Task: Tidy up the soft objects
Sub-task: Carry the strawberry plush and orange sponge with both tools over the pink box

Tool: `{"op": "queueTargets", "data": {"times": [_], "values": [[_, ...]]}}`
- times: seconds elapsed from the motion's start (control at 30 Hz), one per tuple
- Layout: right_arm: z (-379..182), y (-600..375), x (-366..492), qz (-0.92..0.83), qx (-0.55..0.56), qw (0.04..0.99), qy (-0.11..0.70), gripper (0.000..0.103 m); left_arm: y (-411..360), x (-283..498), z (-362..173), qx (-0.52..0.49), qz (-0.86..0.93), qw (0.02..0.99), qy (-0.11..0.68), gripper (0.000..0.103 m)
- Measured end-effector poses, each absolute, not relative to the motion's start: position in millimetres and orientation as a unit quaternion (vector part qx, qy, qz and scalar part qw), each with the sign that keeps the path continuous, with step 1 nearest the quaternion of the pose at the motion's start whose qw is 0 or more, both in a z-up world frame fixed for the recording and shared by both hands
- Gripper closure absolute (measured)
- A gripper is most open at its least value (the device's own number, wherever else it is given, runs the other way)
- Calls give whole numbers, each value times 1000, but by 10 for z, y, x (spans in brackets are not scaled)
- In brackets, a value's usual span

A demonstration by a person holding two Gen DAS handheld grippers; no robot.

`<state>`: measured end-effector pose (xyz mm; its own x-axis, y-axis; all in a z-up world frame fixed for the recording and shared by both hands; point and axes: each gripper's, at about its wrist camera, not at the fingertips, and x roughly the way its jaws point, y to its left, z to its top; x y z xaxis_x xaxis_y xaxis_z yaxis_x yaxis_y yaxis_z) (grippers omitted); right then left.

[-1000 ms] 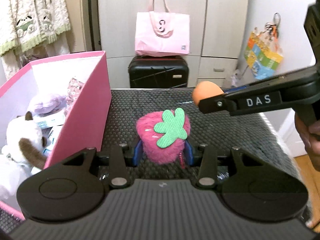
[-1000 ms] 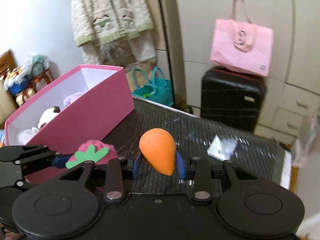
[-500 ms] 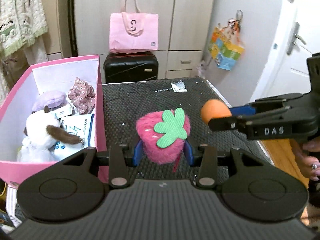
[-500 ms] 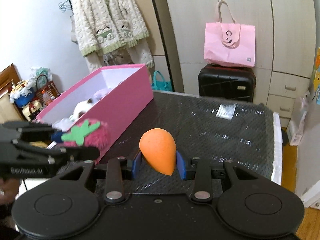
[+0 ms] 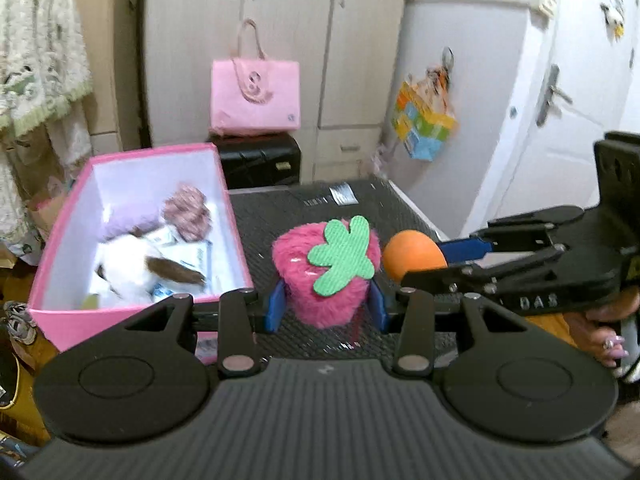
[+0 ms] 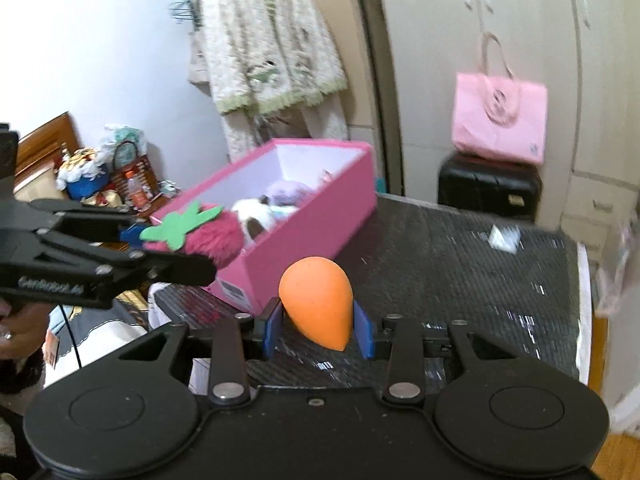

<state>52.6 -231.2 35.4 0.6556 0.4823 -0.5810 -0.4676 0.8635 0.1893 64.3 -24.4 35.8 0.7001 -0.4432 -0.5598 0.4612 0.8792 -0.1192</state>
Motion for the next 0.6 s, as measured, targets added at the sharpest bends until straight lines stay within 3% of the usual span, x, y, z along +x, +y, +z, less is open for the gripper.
{"op": "queueTargets", "data": {"times": [0.43, 0.6], "values": [[527, -1576, 1106, 313, -38, 917, 246, 58, 455, 1175, 455, -49, -160, 951, 261, 61], [439, -1366, 1543, 309, -53, 916, 250, 58, 600, 1591, 348, -69, -131, 950, 274, 61]]}}
